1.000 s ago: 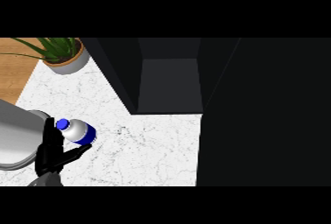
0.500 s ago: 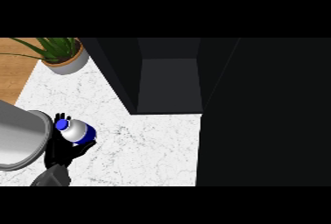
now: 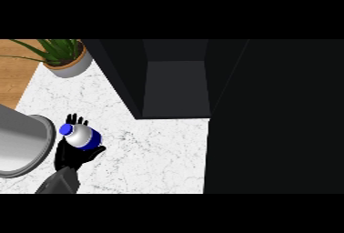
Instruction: Pick up the bottled water, place it into the cabinet and close the cabinet
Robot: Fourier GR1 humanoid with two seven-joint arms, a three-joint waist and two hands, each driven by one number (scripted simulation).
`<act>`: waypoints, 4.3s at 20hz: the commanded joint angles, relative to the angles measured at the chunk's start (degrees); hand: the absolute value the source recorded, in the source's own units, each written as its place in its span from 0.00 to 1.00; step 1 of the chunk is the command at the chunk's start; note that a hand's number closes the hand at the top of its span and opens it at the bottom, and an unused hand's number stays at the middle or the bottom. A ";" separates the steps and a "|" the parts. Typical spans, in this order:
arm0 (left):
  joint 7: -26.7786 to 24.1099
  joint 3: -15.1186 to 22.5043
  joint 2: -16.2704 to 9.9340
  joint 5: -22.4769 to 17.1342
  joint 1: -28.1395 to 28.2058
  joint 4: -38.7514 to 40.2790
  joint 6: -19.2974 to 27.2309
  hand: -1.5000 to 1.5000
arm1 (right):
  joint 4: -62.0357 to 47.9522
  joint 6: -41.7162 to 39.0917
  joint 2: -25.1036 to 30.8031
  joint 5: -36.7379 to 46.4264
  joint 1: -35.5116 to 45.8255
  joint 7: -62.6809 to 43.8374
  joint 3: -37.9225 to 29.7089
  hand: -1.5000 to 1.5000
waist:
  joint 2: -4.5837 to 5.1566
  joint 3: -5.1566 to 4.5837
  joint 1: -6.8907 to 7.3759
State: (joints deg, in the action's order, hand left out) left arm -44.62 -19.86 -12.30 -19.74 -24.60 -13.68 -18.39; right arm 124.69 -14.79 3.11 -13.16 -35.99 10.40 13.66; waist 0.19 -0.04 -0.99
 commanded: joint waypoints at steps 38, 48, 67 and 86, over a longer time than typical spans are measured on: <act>18.44 7.19 6.06 -6.29 11.84 -28.80 -12.70 1.00 | -2.29 0.76 0.95 1.68 -1.34 3.43 2.01 0.00 | -0.56 0.14 1.33; 30.46 16.57 12.15 -7.07 17.83 -56.93 1.84 1.00 | -1.48 2.54 0.10 1.16 0.75 0.17 4.70 0.00 | -0.45 0.09 1.08; 36.46 33.54 12.27 -1.42 -6.39 -57.84 37.31 1.00 | -0.62 3.19 1.38 -0.31 0.17 0.90 5.11 0.00 | -0.22 0.07 -0.67; 40.74 34.08 10.40 6.98 -20.69 -42.74 52.59 1.00 | -6.04 3.81 0.09 -1.36 8.45 -1.73 4.59 0.00 | 0.76 0.06 -2.38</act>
State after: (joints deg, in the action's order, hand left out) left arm -7.61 17.57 -0.26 -13.66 -28.40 -66.28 37.55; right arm 119.53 -11.93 4.28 -14.74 -29.37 9.97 17.35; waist -0.75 0.15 -1.42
